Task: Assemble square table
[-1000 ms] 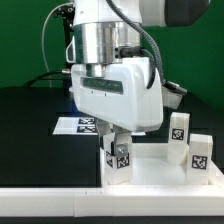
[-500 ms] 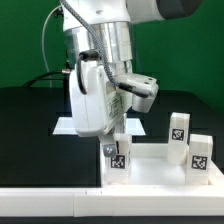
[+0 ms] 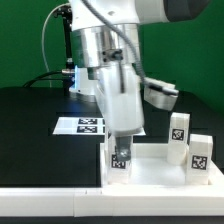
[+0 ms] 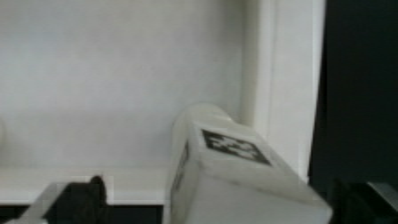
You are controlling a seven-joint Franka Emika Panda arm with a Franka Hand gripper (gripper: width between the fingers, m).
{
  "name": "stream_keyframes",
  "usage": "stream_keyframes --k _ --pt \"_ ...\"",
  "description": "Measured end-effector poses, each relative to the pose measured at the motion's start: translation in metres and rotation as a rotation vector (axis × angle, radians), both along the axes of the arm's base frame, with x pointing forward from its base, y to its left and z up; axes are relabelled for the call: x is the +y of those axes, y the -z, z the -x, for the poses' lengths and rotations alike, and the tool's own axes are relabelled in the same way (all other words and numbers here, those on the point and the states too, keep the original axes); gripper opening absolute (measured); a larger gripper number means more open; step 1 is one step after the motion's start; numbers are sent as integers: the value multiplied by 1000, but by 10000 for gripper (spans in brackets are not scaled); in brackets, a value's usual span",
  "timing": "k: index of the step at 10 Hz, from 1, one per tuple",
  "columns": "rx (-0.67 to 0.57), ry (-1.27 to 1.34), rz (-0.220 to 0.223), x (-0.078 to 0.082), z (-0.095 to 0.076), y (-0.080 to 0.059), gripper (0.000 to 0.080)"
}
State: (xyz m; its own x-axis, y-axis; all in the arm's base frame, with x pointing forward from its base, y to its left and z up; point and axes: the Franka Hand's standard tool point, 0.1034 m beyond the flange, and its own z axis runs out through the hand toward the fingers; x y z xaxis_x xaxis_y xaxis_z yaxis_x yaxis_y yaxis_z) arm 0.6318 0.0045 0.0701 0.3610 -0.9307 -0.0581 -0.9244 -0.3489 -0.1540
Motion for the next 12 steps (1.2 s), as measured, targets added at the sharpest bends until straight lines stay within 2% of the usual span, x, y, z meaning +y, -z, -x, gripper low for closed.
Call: stream_keyframes --k 1,4,6,9,10,11,12 --pt "-4 -76 8 3 1 0 637" --pt "-29 -307 43 0 0 1 649" --pt "-59 -778 154 -1 -3 -1 649" --pt "-63 -812 157 -1 -2 0 634" --pt "-62 -806 156 -1 -2 0 461" --pt "-58 -749 148 0 -2 0 461" --pt "-47 -637 137 -3 -1 0 288"
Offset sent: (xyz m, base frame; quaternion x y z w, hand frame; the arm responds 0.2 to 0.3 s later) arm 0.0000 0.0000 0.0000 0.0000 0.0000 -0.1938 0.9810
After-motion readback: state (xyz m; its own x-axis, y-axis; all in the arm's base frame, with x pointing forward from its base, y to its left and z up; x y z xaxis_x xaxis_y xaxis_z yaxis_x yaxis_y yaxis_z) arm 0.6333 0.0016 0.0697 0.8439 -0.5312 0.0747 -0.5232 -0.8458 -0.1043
